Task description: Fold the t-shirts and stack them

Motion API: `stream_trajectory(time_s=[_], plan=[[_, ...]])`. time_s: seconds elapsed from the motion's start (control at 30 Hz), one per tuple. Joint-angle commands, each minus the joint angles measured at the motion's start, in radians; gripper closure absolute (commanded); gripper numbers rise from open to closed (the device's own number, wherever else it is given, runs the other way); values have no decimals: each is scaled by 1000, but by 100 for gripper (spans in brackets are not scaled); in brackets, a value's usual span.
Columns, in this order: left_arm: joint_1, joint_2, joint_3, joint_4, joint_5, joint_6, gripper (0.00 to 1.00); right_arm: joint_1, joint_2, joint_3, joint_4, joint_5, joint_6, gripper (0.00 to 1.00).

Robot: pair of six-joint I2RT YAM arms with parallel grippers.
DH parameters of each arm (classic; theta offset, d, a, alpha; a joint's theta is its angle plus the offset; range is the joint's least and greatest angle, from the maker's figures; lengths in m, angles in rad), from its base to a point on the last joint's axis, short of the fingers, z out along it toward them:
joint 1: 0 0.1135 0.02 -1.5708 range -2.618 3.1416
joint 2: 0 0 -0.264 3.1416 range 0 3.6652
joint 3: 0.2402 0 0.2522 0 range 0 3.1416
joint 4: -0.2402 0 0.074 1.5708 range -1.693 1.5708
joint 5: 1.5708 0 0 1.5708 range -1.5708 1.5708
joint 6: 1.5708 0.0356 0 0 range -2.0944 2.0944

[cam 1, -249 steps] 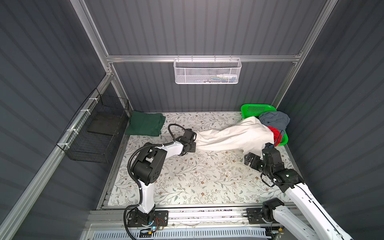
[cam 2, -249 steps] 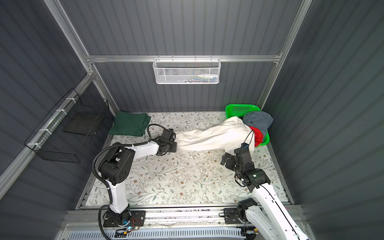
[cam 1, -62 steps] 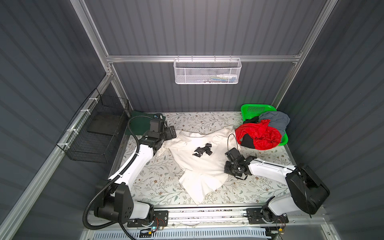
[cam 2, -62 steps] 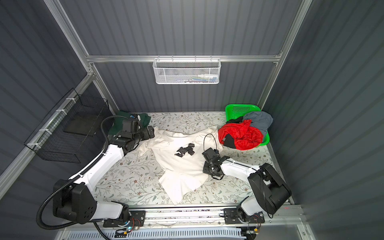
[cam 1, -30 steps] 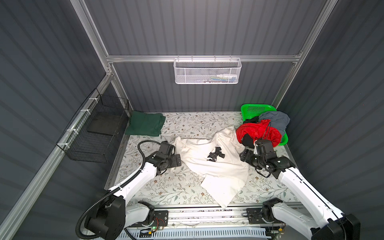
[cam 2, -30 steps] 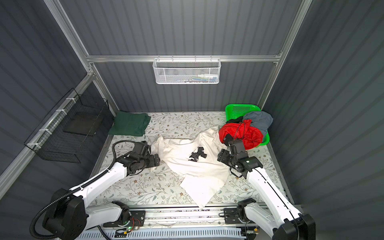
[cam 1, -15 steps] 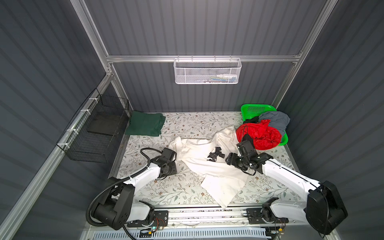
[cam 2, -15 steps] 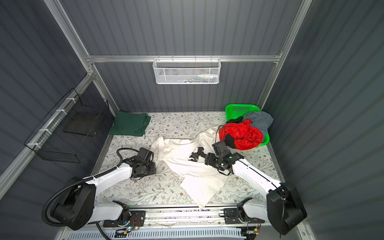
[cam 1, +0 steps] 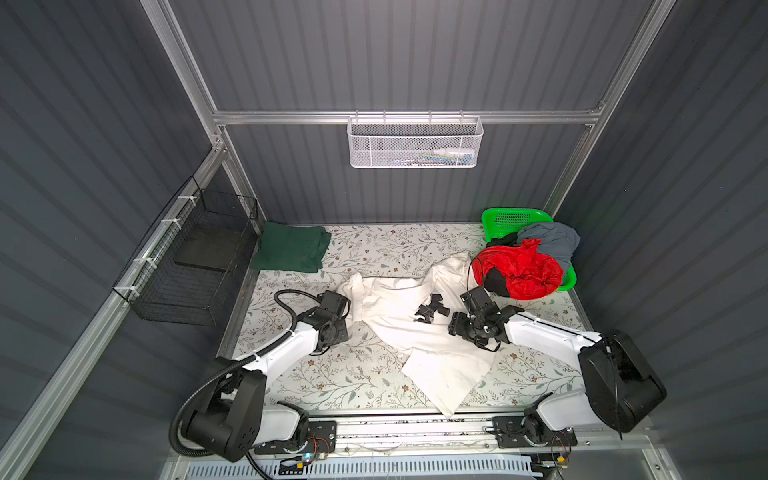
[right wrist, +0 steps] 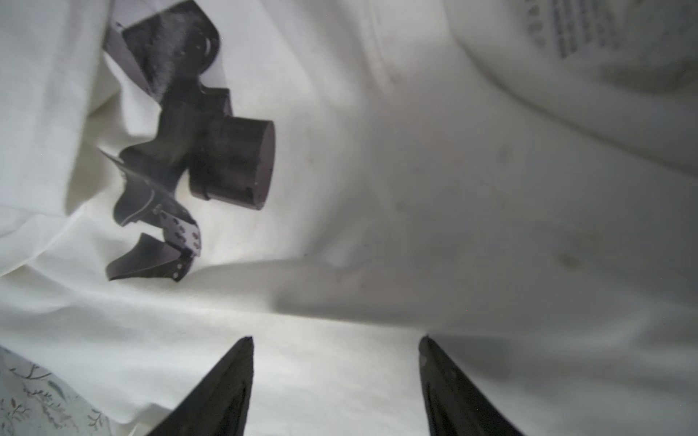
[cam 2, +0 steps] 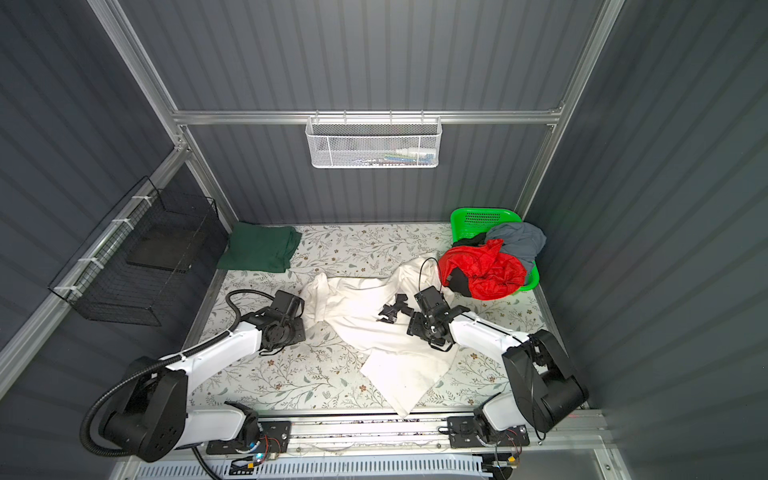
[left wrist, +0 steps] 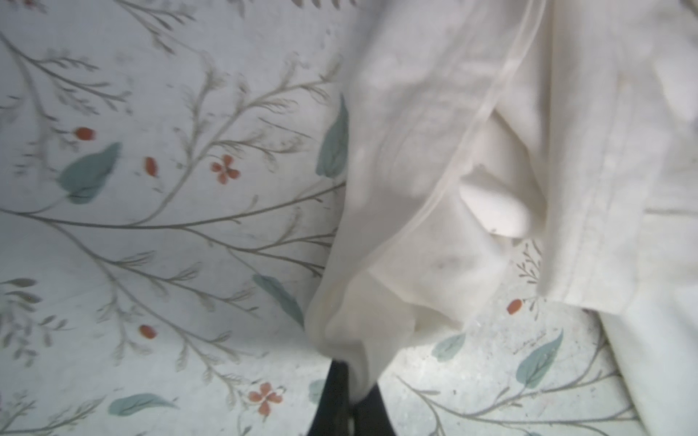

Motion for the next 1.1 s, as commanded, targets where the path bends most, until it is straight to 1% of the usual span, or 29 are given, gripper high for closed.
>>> stream_trajectory(time_s=[0.0,0.03,0.1,0.27,0.37,0.47,0.5,0.53,0.57,0.6,0.63,0.67,0.73,0.8,0.87,0.97,1.0,1.07], plan=[[48,-103,-15,-87,-101,-33,100,3,29,-4,-25,48,15,31],[63,-125,-21,-104,-122,-42,100,3,34,-3,-28,51,12,31],[79,-174,-23,-147,-205,-71,100,2,46,6,-42,58,-5,31],[107,-246,-11,-227,-333,-163,100,1,80,53,-117,82,-63,31],[112,-283,9,-274,-429,-209,100,-2,82,69,-126,70,-86,31],[114,-305,16,-300,-497,-219,100,-4,86,83,-123,47,-109,31],[114,-309,21,-312,-518,-223,91,-4,91,91,-127,43,-114,30],[114,-313,27,-314,-531,-216,59,-4,96,97,-131,40,-119,29],[114,-315,39,-304,-529,-194,25,-5,99,100,-129,38,-121,27],[114,-310,59,-297,-513,-167,13,-5,100,102,-127,34,-123,27],[114,-302,79,-290,-493,-146,6,-5,96,103,-125,27,-124,27],[114,-290,107,-287,-468,-126,1,-4,93,105,-120,15,-126,27],[113,-266,143,-270,-391,-93,1,-5,78,111,-118,2,-124,26],[113,-251,155,-226,-289,-67,1,-4,59,112,-116,-5,-118,23],[109,-246,129,-134,-137,-54,1,-4,33,107,-107,-15,-108,22],[83,-206,70,13,57,-57,6,-4,-12,95,-92,-33,-90,19],[63,-178,65,37,84,-59,6,-3,-27,91,-91,-35,-83,19],[0,-104,75,57,93,-54,7,-5,-70,82,-89,-41,-70,18]])
